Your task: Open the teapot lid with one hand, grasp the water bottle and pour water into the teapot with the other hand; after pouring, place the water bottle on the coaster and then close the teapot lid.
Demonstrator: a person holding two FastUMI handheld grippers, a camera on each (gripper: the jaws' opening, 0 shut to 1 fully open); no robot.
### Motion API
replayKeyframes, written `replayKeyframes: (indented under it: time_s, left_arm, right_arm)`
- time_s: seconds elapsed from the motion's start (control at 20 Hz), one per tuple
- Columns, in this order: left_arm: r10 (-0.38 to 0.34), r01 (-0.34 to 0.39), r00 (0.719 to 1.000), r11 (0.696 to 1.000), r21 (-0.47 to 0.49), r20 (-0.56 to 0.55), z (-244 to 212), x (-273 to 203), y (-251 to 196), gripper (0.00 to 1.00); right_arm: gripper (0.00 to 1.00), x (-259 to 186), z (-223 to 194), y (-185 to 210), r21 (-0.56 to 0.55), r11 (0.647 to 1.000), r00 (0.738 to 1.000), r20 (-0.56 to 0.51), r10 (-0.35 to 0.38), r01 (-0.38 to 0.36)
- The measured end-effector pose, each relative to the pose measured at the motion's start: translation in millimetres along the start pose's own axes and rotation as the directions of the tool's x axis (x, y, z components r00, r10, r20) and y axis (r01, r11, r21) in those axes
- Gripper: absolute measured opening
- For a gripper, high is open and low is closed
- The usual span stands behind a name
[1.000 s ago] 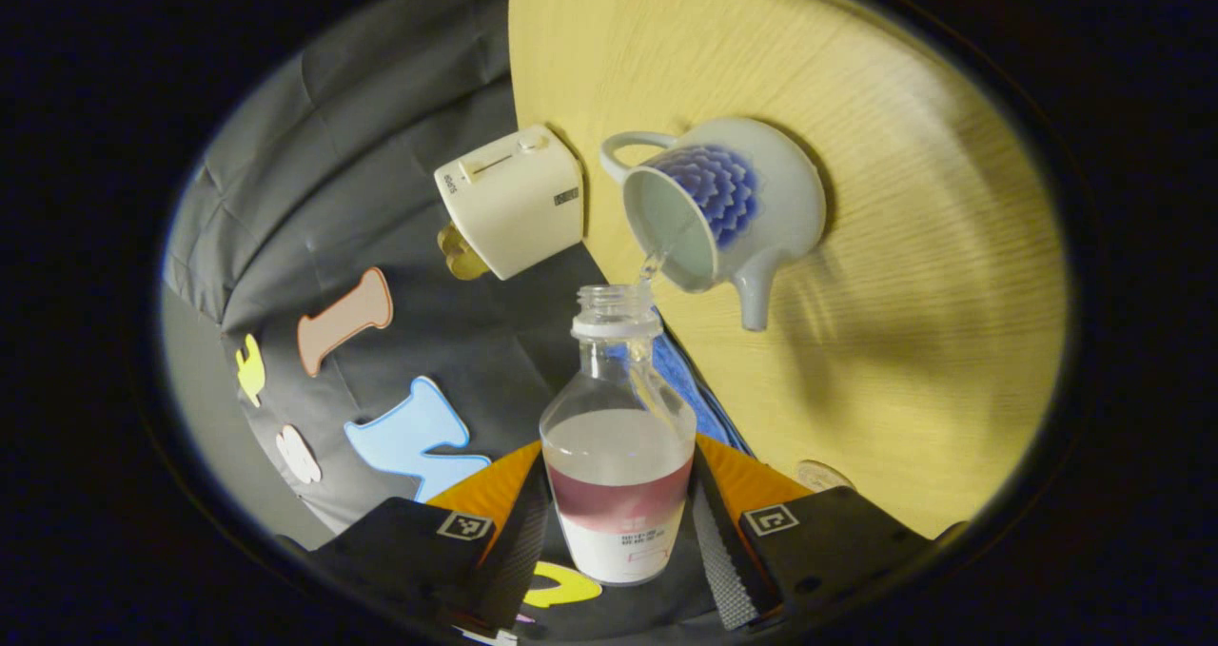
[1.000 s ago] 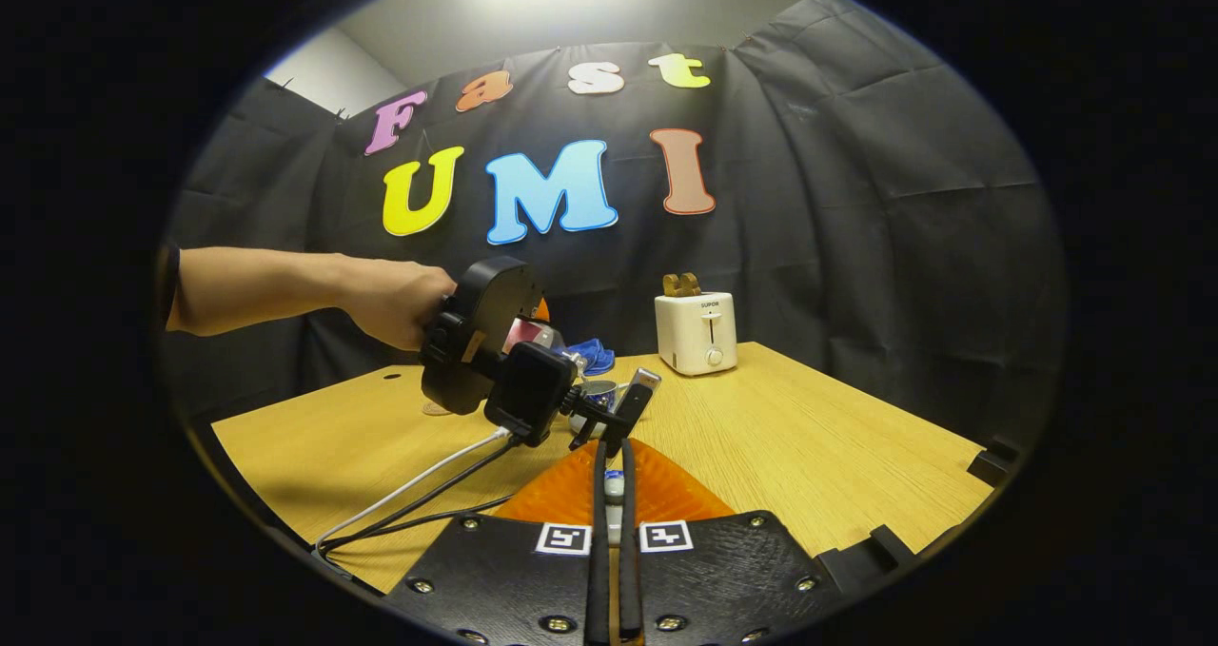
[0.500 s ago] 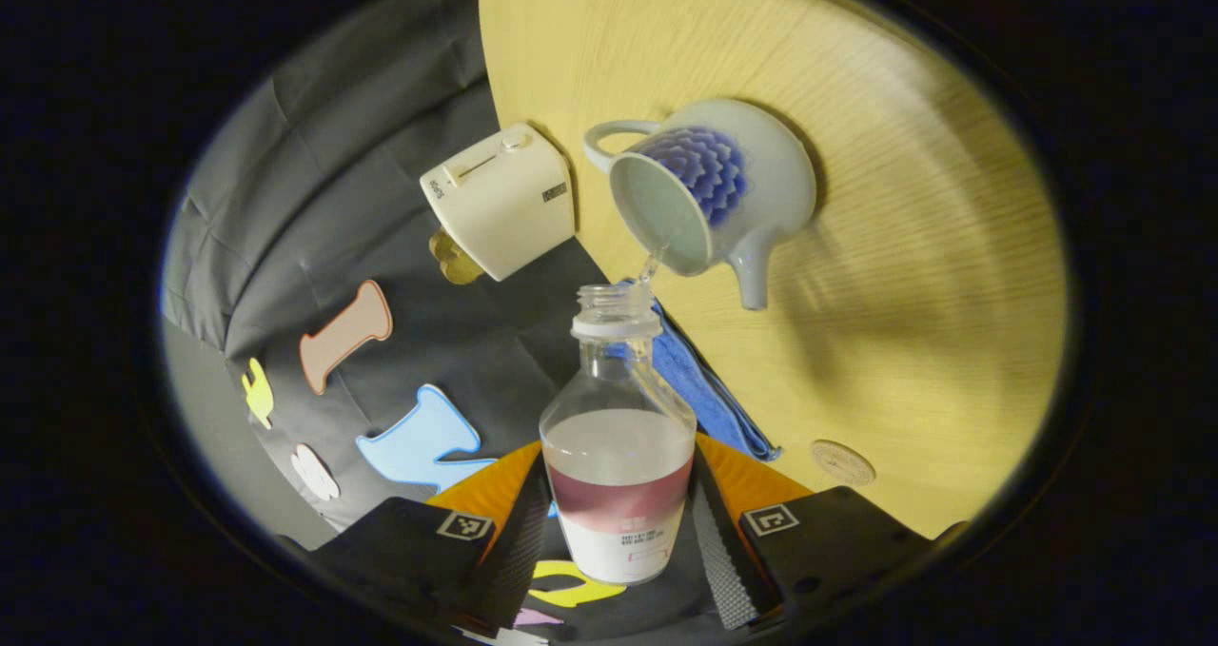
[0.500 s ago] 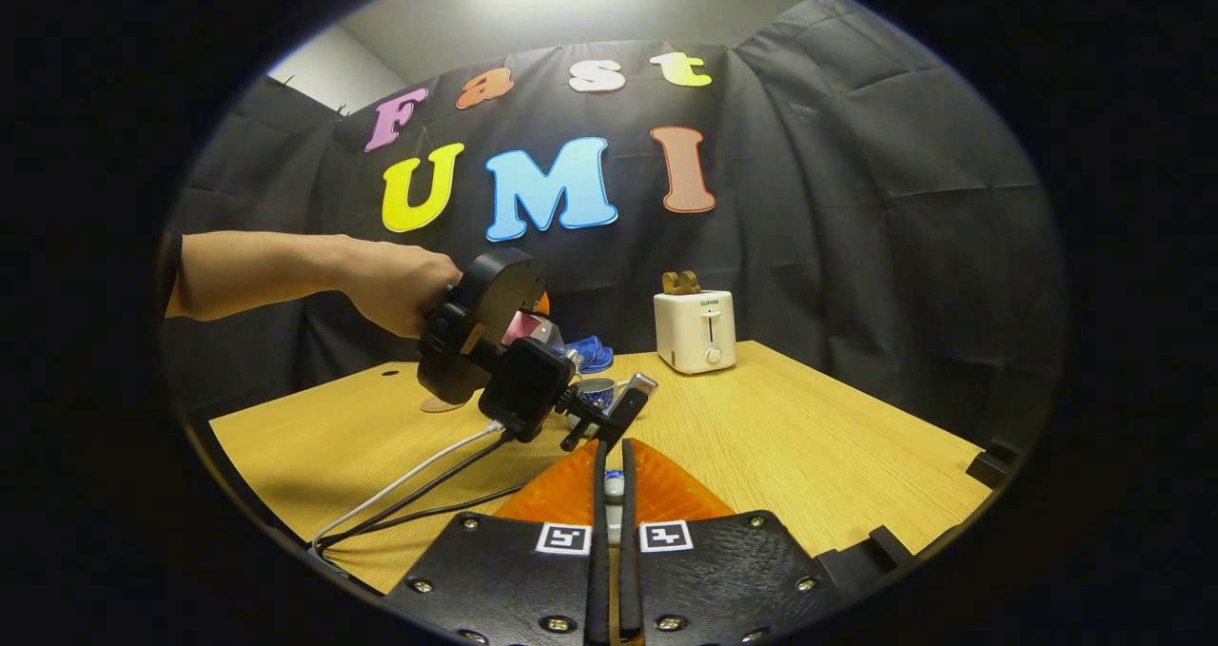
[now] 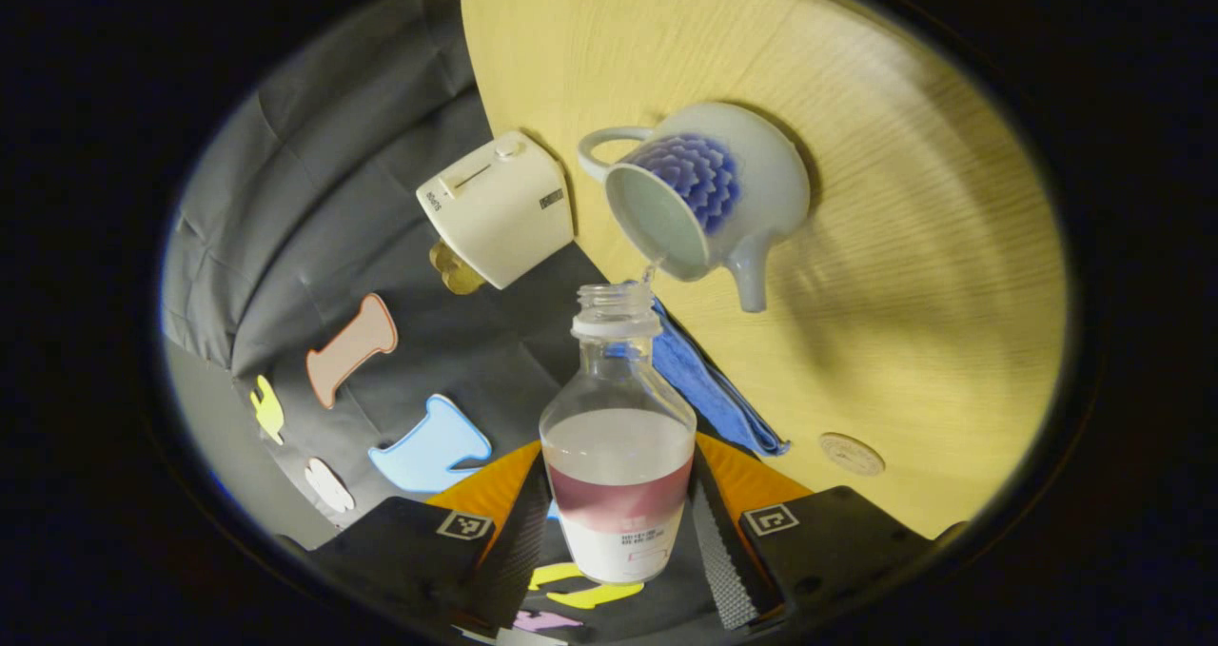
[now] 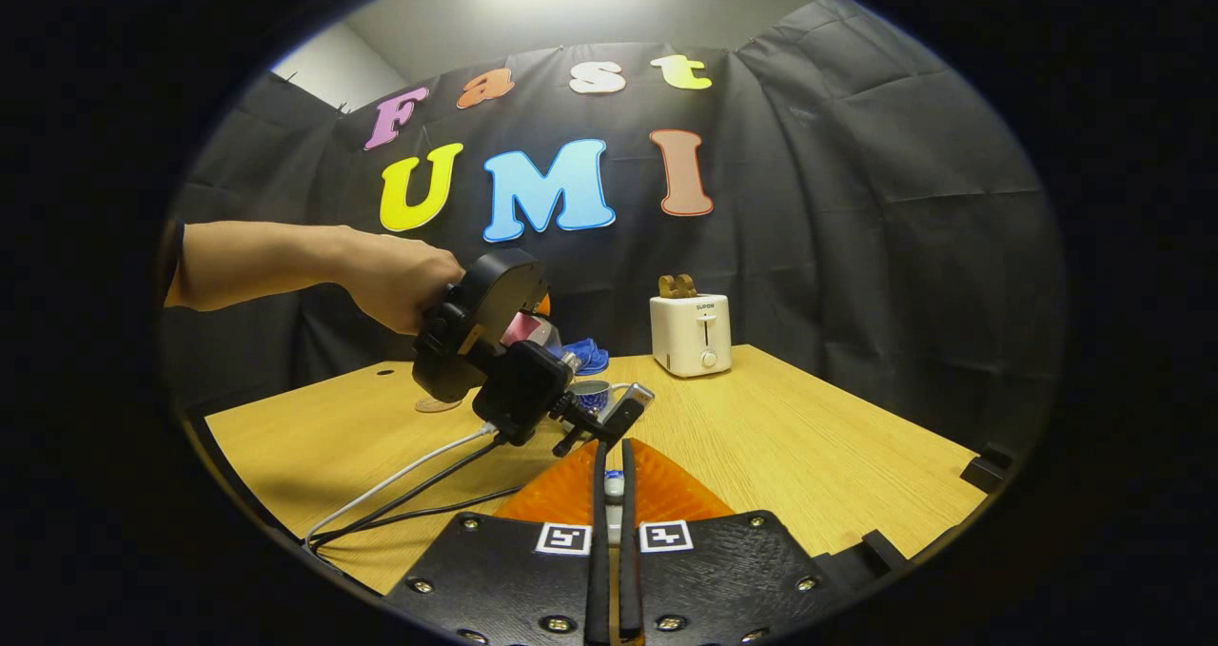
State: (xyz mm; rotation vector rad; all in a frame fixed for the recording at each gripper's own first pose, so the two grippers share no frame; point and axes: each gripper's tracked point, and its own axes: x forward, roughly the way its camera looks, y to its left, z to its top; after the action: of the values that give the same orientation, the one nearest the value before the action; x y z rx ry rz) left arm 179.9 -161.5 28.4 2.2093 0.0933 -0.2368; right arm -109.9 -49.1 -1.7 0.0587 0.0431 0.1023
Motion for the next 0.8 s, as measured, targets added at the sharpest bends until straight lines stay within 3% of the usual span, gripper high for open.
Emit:
replayKeyframes:
  time_s: [0.25, 0.45, 0.65, 0.8]
  left_arm:
    - [0.016, -0.015, 0.999, 1.0, -0.024, 0.028, 4.3, 2.0, -0.6, 0.87]
    - [0.04, -0.028, 0.996, 0.99, -0.138, 0.08, 6.4, 5.9, -11.0, 0.87]
    - [0.073, -0.022, 0.988, 0.94, -0.339, 0.139, 1.3, 4.8, -18.4, 0.87]
    - [0.082, 0.008, 0.985, 0.855, -0.519, 0.15, -16.7, -0.8, -32.4, 0.87]
  right_arm:
    - [0.04, 4.2, -1.2, -1.0, 0.002, 1.0, 1.0, -0.012, -0.005, 0.005]
    - [0.05, 8.6, 3.5, 2.6, 0.003, 1.0, 1.0, -0.005, 0.002, -0.002]
    - [0.05, 10.6, 9.1, 8.5, -0.014, 1.0, 1.0, 0.003, 0.003, -0.003]
    - [0.05, 11.2, 17.0, 15.4, -0.035, 0.999, 1.0, 0.017, 0.013, -0.012]
